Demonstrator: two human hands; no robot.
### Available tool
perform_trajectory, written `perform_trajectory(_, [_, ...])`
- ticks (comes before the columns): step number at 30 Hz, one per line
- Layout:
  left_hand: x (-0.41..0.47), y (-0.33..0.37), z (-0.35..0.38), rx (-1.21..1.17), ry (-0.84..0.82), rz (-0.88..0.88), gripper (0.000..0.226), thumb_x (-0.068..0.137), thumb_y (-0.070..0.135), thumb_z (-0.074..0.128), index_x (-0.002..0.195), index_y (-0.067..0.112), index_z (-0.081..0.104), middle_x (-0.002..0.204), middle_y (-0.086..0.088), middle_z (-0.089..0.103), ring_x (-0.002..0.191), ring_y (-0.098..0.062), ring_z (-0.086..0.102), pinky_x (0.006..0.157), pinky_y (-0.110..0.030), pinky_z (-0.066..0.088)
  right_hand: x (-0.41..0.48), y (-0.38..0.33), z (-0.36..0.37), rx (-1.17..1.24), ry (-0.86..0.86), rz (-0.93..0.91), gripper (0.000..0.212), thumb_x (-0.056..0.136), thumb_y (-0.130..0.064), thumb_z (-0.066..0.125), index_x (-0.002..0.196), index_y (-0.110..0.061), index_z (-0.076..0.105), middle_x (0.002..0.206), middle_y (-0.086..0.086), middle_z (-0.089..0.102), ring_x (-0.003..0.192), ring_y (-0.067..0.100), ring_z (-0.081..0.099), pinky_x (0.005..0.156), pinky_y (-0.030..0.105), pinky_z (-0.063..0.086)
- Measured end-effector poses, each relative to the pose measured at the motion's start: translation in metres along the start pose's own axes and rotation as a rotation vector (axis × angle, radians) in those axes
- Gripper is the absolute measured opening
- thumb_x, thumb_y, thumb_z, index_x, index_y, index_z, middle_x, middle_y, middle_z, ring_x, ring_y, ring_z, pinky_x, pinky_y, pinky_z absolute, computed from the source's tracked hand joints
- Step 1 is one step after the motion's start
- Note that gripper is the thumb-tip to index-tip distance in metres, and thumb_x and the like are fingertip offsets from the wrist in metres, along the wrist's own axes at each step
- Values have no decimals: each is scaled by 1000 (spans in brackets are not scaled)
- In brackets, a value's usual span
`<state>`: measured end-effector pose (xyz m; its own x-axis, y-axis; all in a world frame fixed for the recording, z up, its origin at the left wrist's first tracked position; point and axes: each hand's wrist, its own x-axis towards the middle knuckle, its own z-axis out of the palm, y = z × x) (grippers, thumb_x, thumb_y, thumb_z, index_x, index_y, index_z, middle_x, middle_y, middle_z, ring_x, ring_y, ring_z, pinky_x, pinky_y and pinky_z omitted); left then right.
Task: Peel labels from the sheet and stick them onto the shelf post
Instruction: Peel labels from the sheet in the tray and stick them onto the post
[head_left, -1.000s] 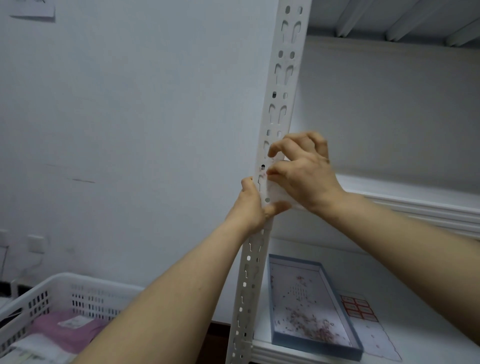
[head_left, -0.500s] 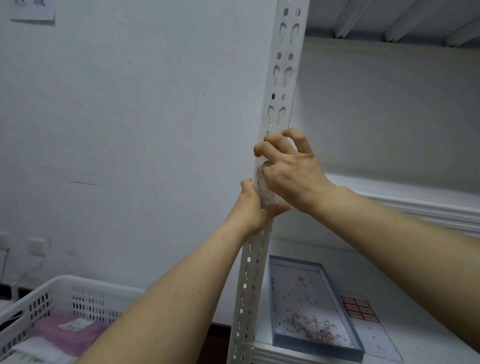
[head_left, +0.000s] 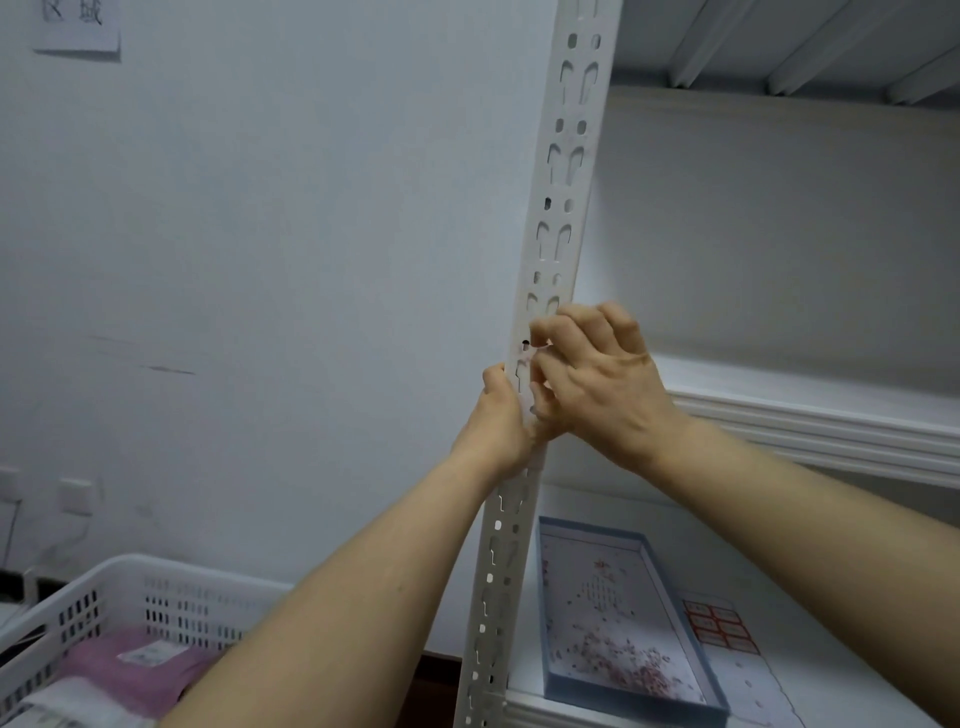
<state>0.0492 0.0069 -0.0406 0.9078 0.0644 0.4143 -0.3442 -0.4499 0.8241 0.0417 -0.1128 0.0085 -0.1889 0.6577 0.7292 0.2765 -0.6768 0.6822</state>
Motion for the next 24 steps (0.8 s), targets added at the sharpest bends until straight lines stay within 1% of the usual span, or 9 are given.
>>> perform_trajectory(2, [-3, 2, 0, 57, 3, 10, 47, 88, 18, 53, 123, 8, 23, 107, -6, 47, 79, -15, 43, 55, -27, 37, -20, -5, -12, 69, -30, 40, 11, 81, -17, 59, 76, -9, 65, 95, 8, 67, 99, 24, 46, 88, 36, 33])
perform_trajectory(4, [-8, 5, 2, 79, 7, 36, 59, 85, 18, 58, 129, 5, 22, 114, -5, 45, 92, -19, 47, 69, -30, 43, -41, -9, -23, 152, -103, 63, 17, 87, -20, 54, 82, -7, 65, 99, 10, 66, 97, 25, 47, 85, 37, 35])
perform_trajectory(8, [-17, 8, 6, 64, 73, -13, 81, 80, 45, 69, 135, 7, 23, 131, -8, 43, 119, -26, 48, 98, -43, 44, -76, -11, -37, 346, -305, 210, 22, 90, -23, 47, 84, -9, 62, 97, 8, 61, 88, 19, 48, 74, 29, 39])
perform_trajectory(11, [-42, 15, 23, 258, 274, -50, 83, 85, 45, 62, 144, 8, 16, 141, -11, 27, 129, -27, 31, 105, -37, 34, -87, -13, -44, 683, -542, 696, 16, 94, -24, 49, 87, -14, 61, 91, 0, 56, 75, 12, 52, 66, 24, 40])
perform_trajectory(14, [-68, 14, 43, 393, 512, 283, 58, 86, 17, 61, 137, 8, 36, 132, -12, 37, 119, -25, 38, 101, -34, 34, -93, -9, -51, 1168, -539, 1394, 16, 96, -14, 51, 86, -13, 63, 82, 8, 62, 66, 11, 56, 58, 24, 43])
perform_trajectory(16, [-72, 10, 52, 360, 415, 424, 42, 83, 6, 59, 124, 9, 49, 118, -7, 48, 108, -20, 46, 95, -30, 41, -99, -4, -53, 1329, -467, 1690, 19, 96, -9, 50, 83, -10, 64, 76, 7, 60, 63, 12, 56, 53, 23, 42])
perform_trajectory(18, [-74, 13, 59, 317, 217, 363, 30, 89, 11, 56, 119, 13, 54, 108, 2, 49, 96, -13, 49, 88, -29, 45, -105, -1, -56, 1453, -440, 1867, 19, 95, -8, 51, 83, -8, 65, 73, 5, 59, 64, 13, 56, 54, 24, 42])
perform_trajectory(20, [-71, 14, 69, 306, 120, 284, 26, 93, 24, 55, 118, 17, 58, 105, 6, 54, 86, -9, 51, 83, -26, 46, -113, 4, -59, 1509, -444, 1954, 16, 93, -9, 54, 84, -7, 67, 74, 4, 61, 65, 14, 56, 57, 25, 43])
perform_trajectory(24, [-64, 16, 93, 285, 87, 259, 29, 88, 39, 61, 108, 20, 69, 102, 4, 67, 85, -9, 60, 79, -27, 50, -127, 14, -60, 1547, -424, 2029, 14, 88, -9, 59, 83, -6, 71, 77, 6, 66, 70, 15, 57, 59, 27, 44])
